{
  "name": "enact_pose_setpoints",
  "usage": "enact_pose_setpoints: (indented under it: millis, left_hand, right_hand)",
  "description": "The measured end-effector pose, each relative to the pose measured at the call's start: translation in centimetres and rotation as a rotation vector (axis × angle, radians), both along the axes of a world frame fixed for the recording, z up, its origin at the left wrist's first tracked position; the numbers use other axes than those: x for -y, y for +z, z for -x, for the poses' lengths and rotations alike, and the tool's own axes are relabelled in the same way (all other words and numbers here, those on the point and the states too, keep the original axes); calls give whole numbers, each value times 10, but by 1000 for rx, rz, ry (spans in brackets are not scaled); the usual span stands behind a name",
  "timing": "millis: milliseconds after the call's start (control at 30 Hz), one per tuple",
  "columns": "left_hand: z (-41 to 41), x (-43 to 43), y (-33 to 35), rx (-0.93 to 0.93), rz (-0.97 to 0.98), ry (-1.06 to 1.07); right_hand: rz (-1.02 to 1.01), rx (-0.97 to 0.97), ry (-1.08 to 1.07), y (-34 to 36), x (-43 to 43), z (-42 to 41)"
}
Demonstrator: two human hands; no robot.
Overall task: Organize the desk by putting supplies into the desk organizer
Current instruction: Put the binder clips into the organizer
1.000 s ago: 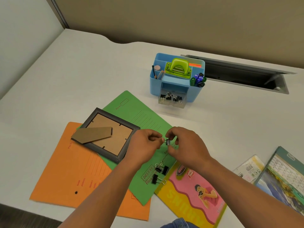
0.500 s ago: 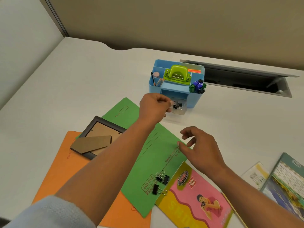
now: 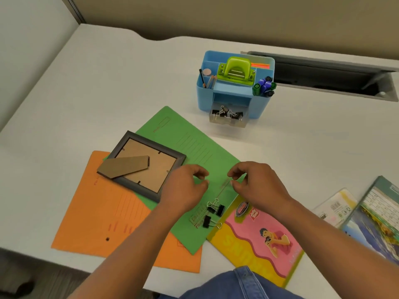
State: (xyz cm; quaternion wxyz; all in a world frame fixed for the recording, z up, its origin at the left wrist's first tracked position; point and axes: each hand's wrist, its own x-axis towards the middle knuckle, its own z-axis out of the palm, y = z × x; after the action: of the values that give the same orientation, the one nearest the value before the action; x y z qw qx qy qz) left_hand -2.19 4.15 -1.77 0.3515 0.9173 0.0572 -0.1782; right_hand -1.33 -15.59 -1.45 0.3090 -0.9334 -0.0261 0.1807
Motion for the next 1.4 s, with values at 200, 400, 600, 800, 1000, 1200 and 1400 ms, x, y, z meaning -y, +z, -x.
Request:
enact_pose_setpoints:
  millis: [200, 400, 600, 800, 1000, 1200, 1400]
  left_hand:
    - [43, 10, -10, -62, -158, -238]
    - [45, 11, -15, 20, -259, -236]
    - [40, 7, -15, 76, -279, -173]
    - [40, 8, -13, 77, -264, -153]
    - [38, 7, -10, 112, -187, -56]
    - [37, -5, -10, 149, -145, 6]
    - [38, -6, -11, 154, -146, -6]
  right_hand:
    - [77, -30, 122, -6, -18, 14]
    - [123, -43, 129, -8, -22, 25]
    - [243, -42, 178, -11, -26, 39]
    - [315, 67, 207, -15, -35, 45]
    - [320, 113, 212, -9, -33, 42]
    - [276, 147, 91, 25, -14, -1]
    - [290, 298, -33, 56, -1, -77]
